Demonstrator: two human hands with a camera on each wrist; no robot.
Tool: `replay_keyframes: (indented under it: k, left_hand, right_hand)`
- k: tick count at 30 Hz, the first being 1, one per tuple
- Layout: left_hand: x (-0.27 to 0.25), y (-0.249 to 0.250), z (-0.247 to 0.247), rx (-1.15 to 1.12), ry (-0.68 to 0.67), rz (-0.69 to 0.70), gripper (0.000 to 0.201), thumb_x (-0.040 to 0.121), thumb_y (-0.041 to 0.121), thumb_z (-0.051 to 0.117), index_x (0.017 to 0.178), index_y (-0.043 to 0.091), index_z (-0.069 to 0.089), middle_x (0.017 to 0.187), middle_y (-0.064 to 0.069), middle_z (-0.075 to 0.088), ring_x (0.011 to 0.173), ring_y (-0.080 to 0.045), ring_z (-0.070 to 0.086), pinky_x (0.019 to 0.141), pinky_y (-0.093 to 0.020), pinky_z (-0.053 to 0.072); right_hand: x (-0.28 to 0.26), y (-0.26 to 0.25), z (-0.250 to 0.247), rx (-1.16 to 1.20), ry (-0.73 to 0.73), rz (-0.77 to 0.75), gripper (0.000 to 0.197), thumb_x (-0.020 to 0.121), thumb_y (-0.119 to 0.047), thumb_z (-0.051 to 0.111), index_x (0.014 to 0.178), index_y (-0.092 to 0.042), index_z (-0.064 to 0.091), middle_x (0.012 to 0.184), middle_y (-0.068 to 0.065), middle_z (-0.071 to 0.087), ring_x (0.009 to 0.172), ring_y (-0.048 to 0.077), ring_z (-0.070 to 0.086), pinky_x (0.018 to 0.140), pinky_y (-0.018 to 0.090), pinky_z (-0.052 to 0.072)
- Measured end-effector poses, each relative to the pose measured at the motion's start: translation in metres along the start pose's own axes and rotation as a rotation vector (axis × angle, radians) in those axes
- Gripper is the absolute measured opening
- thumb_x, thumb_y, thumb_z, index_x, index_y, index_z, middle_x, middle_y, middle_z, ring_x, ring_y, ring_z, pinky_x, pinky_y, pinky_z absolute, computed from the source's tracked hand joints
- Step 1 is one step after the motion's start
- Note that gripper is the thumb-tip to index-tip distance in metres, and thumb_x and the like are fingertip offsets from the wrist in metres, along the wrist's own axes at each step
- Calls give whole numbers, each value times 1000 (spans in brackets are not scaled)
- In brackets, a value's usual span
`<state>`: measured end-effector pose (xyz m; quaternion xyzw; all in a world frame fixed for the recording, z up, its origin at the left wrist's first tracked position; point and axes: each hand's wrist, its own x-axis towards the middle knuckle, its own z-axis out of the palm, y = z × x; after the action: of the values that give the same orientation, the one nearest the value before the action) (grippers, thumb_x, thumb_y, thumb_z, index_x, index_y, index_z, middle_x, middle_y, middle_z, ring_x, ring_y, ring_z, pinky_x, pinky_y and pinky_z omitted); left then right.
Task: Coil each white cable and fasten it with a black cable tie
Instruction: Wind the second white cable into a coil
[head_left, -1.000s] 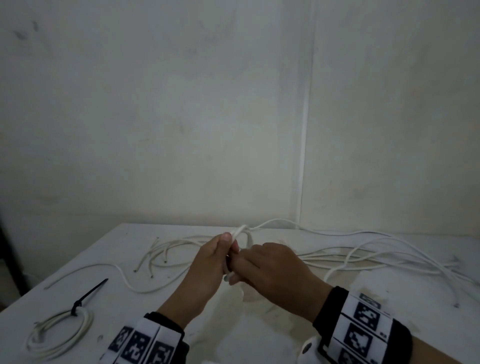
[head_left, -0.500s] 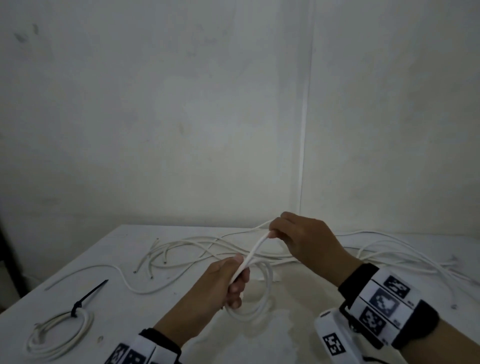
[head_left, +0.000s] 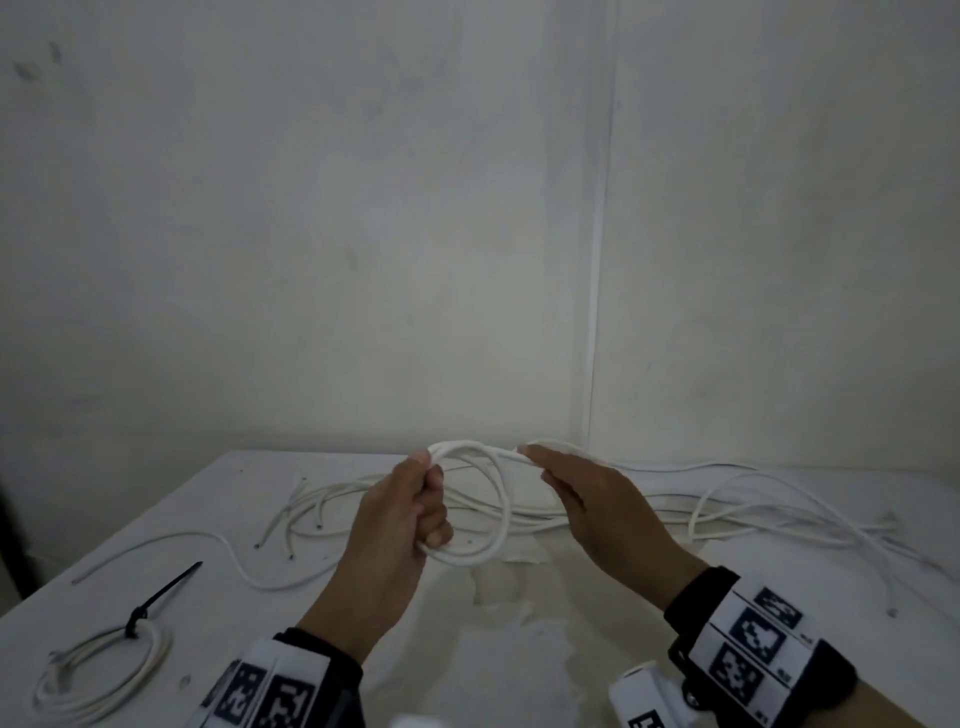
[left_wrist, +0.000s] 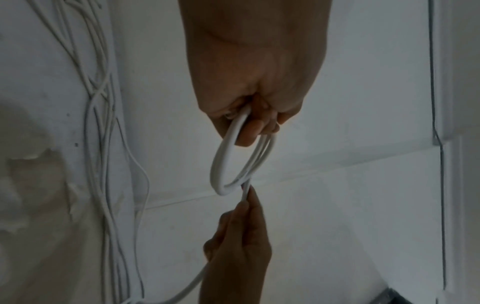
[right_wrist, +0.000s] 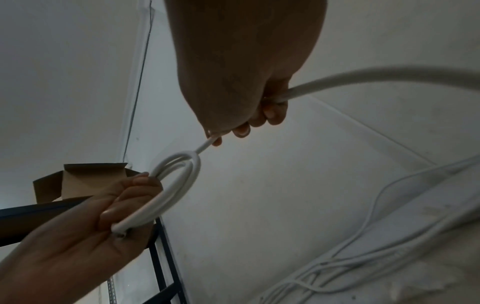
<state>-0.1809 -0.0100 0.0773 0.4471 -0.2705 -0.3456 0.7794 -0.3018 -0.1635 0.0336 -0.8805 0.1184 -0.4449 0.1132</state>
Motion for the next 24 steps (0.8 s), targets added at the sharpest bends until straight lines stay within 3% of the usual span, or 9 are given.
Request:
replay_keyframes:
  k: [2, 5, 8, 11, 14, 16, 19, 21, 24]
  left_hand:
    - [6, 5, -5, -95, 47, 26, 34, 96, 22, 40, 65, 10, 44, 41, 9, 28, 31, -2, 24, 32, -14, 28]
    - [17, 18, -15, -212, 147, 85, 34, 97, 22, 39, 65, 13, 42, 40, 9, 30, 30, -3, 24, 32, -13, 26]
    - [24, 28, -24, -207, 213, 158, 32, 97, 21, 41, 66, 14, 42, 43, 8, 35, 32, -3, 26, 33, -13, 27]
    - [27, 26, -27, -186, 254, 194, 31, 97, 20, 41, 67, 15, 43, 43, 9, 38, 32, -3, 27, 34, -13, 27]
    - [28, 21, -25, -147, 284, 222, 32, 97, 21, 41, 66, 15, 44, 40, 11, 35, 33, -3, 27, 35, -13, 28]
    - [29, 19, -24, -128, 296, 237, 32, 97, 22, 41, 66, 15, 44, 40, 11, 34, 34, -3, 27, 36, -14, 29]
    - [30, 15, -19, -98, 315, 257, 33, 97, 23, 42, 65, 16, 45, 43, 10, 34, 36, -3, 27, 37, -14, 30]
    - [30, 15, -16, -94, 335, 272, 34, 97, 24, 43, 64, 16, 45, 44, 10, 34, 37, -4, 27, 39, -15, 30]
    - [32, 21, -17, -120, 366, 308, 33, 96, 23, 43, 64, 17, 45, 44, 10, 34, 37, -4, 27, 39, -15, 30]
  right_hand:
    - [-7, 3, 4, 28, 21, -18, 37, 91, -19, 45, 127, -15, 56, 98, 10, 70, 87, 18, 64, 73, 30, 50]
    - [-18, 9, 5, 43, 86, -36, 37, 97, -33, 36, 122, -15, 57, 84, 7, 67, 77, 12, 56, 65, 21, 45]
    - [-29, 10, 7, -158, 71, -153, 41, 101, -38, 21, 123, -19, 49, 72, 1, 61, 57, 11, 52, 49, 20, 40]
    - [-33, 9, 15, -325, 26, -268, 40, 101, -33, 16, 121, -18, 47, 74, -2, 62, 56, 10, 56, 47, 17, 39]
    - [-33, 0, 24, -380, -6, -395, 28, 98, -29, 29, 115, -17, 48, 77, -1, 64, 58, 13, 61, 45, 23, 45]
    - [-31, -9, 28, -429, -11, -486, 23, 88, -26, 41, 107, -16, 50, 76, -2, 64, 55, 14, 59, 39, 22, 41]
    - [-24, -24, 30, -479, -41, -556, 16, 85, -24, 42, 95, -17, 53, 73, -4, 60, 51, 13, 55, 36, 22, 36]
    - [-19, -29, 32, -493, -52, -545, 20, 83, -28, 41, 92, -19, 57, 73, -6, 59, 50, 10, 54, 35, 22, 34]
    - [-16, -23, 37, -486, -37, -433, 29, 79, -27, 43, 105, -17, 51, 78, -6, 61, 55, 7, 57, 39, 18, 38]
